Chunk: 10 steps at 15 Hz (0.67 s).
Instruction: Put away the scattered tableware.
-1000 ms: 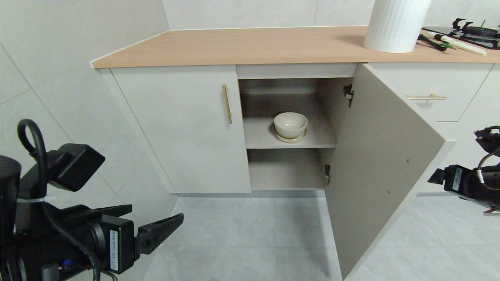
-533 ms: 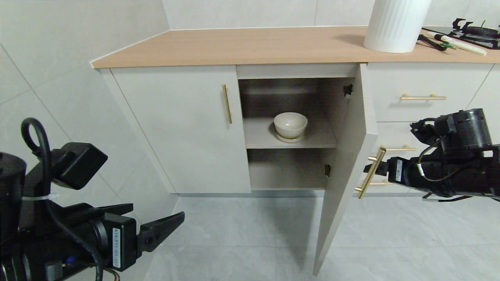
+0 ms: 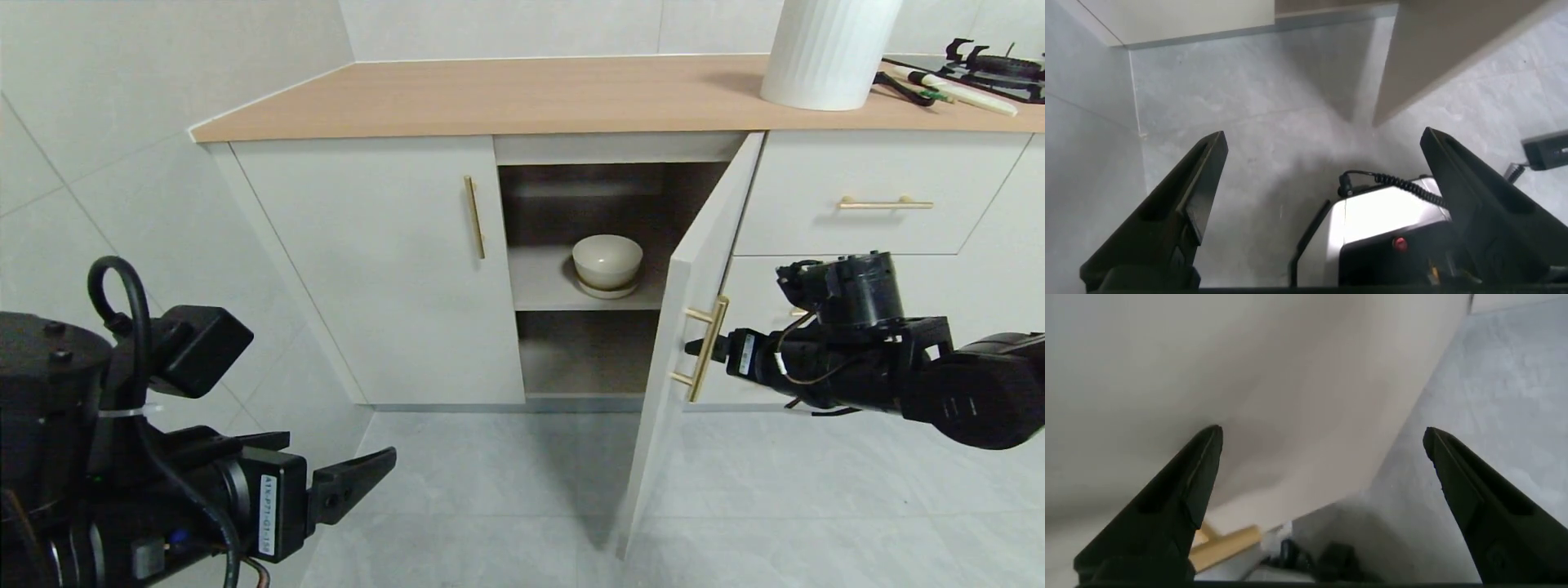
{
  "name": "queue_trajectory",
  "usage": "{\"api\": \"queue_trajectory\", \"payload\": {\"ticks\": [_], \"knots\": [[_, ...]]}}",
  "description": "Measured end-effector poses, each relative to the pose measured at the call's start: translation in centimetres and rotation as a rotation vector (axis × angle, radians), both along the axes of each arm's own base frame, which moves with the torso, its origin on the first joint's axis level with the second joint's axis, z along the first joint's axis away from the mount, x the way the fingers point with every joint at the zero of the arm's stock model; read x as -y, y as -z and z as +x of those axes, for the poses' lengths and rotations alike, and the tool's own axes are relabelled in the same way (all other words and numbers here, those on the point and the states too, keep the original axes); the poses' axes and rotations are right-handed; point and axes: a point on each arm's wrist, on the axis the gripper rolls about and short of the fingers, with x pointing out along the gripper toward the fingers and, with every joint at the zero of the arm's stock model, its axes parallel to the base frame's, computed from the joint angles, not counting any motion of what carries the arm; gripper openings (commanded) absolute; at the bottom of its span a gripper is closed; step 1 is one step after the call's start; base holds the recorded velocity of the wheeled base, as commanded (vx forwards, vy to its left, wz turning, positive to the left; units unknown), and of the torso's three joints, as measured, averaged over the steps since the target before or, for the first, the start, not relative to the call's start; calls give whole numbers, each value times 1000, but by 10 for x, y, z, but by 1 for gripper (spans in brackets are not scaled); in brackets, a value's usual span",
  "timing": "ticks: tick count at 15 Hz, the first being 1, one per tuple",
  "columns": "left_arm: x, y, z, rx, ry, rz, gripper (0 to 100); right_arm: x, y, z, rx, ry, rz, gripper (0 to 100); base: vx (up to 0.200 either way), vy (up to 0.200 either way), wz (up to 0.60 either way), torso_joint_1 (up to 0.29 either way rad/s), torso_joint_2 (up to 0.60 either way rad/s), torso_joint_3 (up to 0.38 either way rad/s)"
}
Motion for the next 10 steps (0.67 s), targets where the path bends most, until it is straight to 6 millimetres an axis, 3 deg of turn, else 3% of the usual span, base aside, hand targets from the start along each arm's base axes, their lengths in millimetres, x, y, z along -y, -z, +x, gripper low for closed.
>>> {"api": "queue_trajectory", "payload": {"ticks": [2, 10], "knots": [[0, 1, 0, -2, 2, 2, 100, -9, 13, 3, -9, 21, -2, 100, 0, 0, 0, 0, 0, 0], [-1, 4, -1, -14, 5, 17, 100, -22, 29, 7, -29, 20, 29, 100, 200, 0, 0, 3, 4, 2]]}}
